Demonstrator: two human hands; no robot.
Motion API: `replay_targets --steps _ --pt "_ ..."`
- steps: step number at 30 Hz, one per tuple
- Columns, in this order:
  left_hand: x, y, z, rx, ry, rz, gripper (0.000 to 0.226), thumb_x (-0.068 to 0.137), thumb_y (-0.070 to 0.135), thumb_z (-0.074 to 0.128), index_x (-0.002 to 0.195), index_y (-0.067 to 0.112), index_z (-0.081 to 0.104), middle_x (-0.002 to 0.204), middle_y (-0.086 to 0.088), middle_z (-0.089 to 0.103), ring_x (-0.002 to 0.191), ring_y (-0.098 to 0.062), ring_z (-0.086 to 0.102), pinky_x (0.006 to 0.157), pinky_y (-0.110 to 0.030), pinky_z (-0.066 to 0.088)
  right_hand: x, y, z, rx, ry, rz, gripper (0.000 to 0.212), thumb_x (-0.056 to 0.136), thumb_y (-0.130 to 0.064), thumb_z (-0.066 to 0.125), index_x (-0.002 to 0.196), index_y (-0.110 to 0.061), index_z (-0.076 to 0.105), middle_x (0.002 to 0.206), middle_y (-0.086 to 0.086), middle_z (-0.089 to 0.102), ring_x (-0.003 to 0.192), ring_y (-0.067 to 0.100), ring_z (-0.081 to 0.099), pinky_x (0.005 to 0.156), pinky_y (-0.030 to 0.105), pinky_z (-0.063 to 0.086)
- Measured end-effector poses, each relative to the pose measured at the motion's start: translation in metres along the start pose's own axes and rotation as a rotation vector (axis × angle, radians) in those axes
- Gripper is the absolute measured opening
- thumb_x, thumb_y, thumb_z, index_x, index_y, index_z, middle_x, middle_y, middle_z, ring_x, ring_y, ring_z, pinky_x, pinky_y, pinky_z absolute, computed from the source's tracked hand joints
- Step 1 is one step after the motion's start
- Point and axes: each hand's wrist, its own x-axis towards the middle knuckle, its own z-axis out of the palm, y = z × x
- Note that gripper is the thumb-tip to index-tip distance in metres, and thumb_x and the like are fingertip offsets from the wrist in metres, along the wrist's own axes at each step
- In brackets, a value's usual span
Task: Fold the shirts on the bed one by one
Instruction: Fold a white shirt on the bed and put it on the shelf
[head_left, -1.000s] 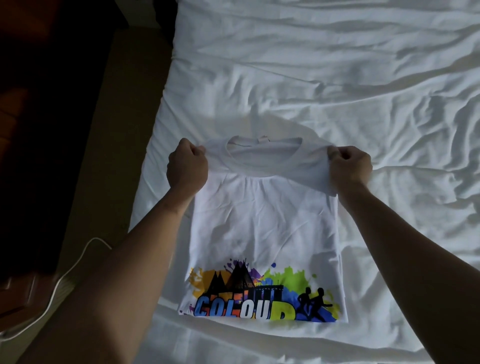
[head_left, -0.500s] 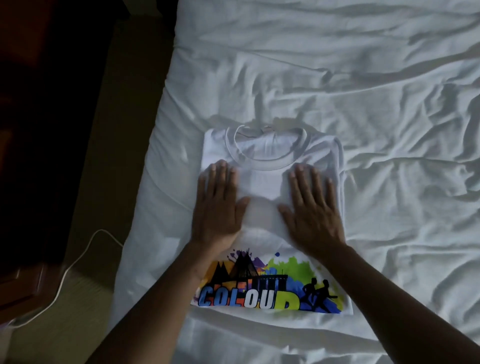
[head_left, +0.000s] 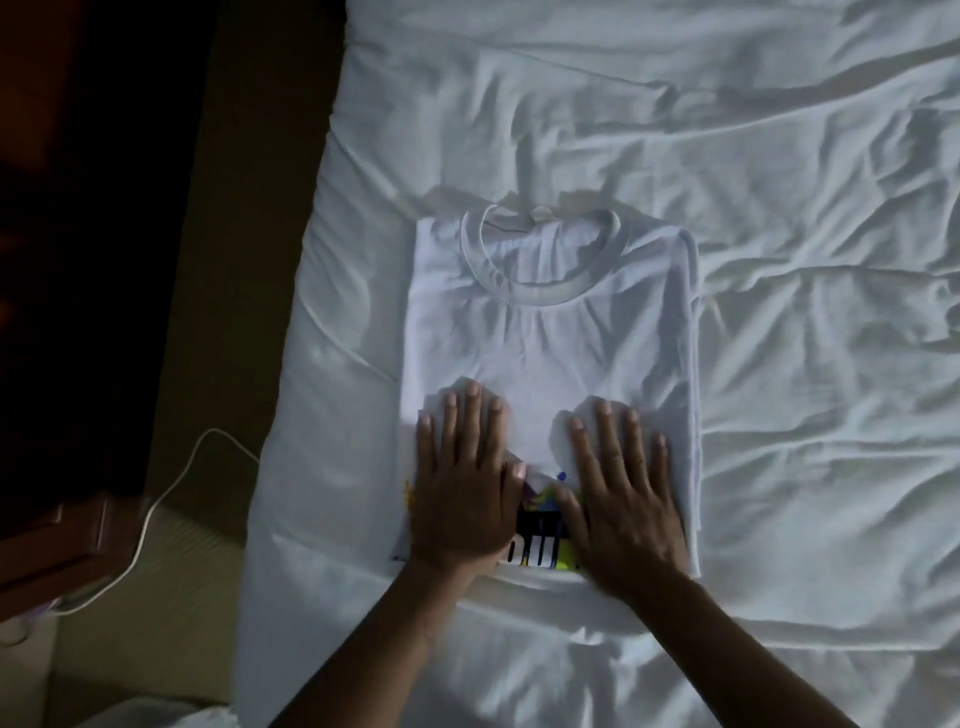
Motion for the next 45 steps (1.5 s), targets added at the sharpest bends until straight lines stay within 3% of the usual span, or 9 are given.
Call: replay_targets --steps 10,15,22,25,28,31,36,41,45 --pt "-0.011 -0.025 -0.015 -0.001 0.070 -0.091 0.066 0.102 0.033 0.035 0.160 0.000 0.033 0.171 -0.021 0.017 0.160 -0.039 0.010 0.125 -0.065 0.011 -0.011 0.026 -0.008 0.073 0.133 0.166 0.074 0.105 -0.047 0.027 0.164 -0.005 0.013 0.173 0.015 0.003 0.160 0.031 0.000 0.126 0.061 0.009" --pt "0.038 0.004 -0.024 -0.003 0.084 0.073 0.066 0.107 0.036 0.029 0.164 0.004 0.020 0.173 -0.020 0.008 0.161 -0.037 0.002 0.127 -0.062 0.008 0.048 0.000 -0.026 0.035 0.185 -0.056 0.069 0.107 -0.044 0.026 0.165 -0.009 0.011 0.173 0.015 -0.003 0.160 0.031 -0.007 0.129 0.052 -0.003" --pt "0.048 -0.031 -0.004 0.022 0.043 -0.057 0.071 0.110 0.044 0.031 0.164 0.001 0.014 0.172 -0.023 0.004 0.160 -0.038 -0.001 0.128 -0.059 0.009 0.069 0.040 -0.012 -0.043 0.139 -0.012 0.072 0.108 -0.051 0.027 0.166 -0.015 0.005 0.173 0.012 -0.004 0.160 0.029 -0.008 0.128 0.055 0.003" --pt "0.052 -0.037 -0.019 -0.111 0.140 -0.217 0.072 0.109 0.046 0.033 0.164 0.002 0.018 0.170 -0.026 0.015 0.158 -0.041 0.014 0.126 -0.057 0.018 0.071 0.050 -0.024 0.061 0.257 0.100 0.074 0.106 -0.047 0.031 0.164 -0.005 0.013 0.172 0.019 0.002 0.160 0.033 -0.002 0.128 0.058 0.003" --pt "0.090 -0.043 -0.050 -0.429 0.200 -0.535 0.074 0.102 0.061 0.038 0.153 0.008 0.039 0.147 -0.019 0.050 0.134 -0.035 0.046 0.109 -0.048 0.040 0.093 0.054 -0.054 0.354 0.335 0.344 0.080 0.105 -0.056 0.028 0.163 -0.002 0.013 0.170 0.019 0.015 0.157 0.034 0.013 0.128 0.050 0.008" --pt "0.145 -0.057 -0.075 -0.801 0.051 -0.797 0.067 0.093 0.068 0.058 0.120 0.007 0.063 0.114 -0.011 0.065 0.106 -0.030 0.061 0.082 -0.036 0.043 0.126 0.054 -0.077 0.619 0.333 0.548 0.090 0.095 -0.069 0.034 0.154 -0.002 0.032 0.149 0.022 0.046 0.136 0.038 0.040 0.114 0.049 0.029" --pt "0.186 -0.060 -0.097 -1.083 -0.158 -0.839 0.046 0.087 0.039 0.083 0.115 0.009 0.064 0.095 0.001 0.066 0.077 -0.011 0.059 0.059 -0.021 0.043 0.168 0.054 -0.093 0.960 0.191 0.758 0.065 0.088 -0.059 0.069 0.124 -0.005 0.062 0.120 0.015 0.068 0.112 0.035 0.064 0.096 0.045 0.053" --pt "0.177 -0.073 -0.101 -1.253 -0.153 -0.735 0.036 0.088 0.019 0.083 0.114 -0.003 0.073 0.102 -0.014 0.078 0.092 -0.030 0.076 0.086 -0.039 0.063 0.161 0.053 -0.107 1.199 0.234 0.671 0.024 0.091 -0.036 0.074 0.079 -0.015 0.070 0.083 0.003 0.069 0.078 0.023 0.066 0.066 0.034 0.052" --pt "0.157 -0.075 -0.132 -1.440 -0.198 -0.611 0.035 0.089 0.017 0.081 0.117 -0.002 0.073 0.113 -0.018 0.077 0.103 -0.034 0.075 0.094 -0.045 0.060 0.131 0.046 -0.138 1.269 0.284 0.515 0.014 0.095 -0.026 0.073 0.085 -0.016 0.075 0.083 0.002 0.070 0.076 0.016 0.063 0.070 0.033 0.052"
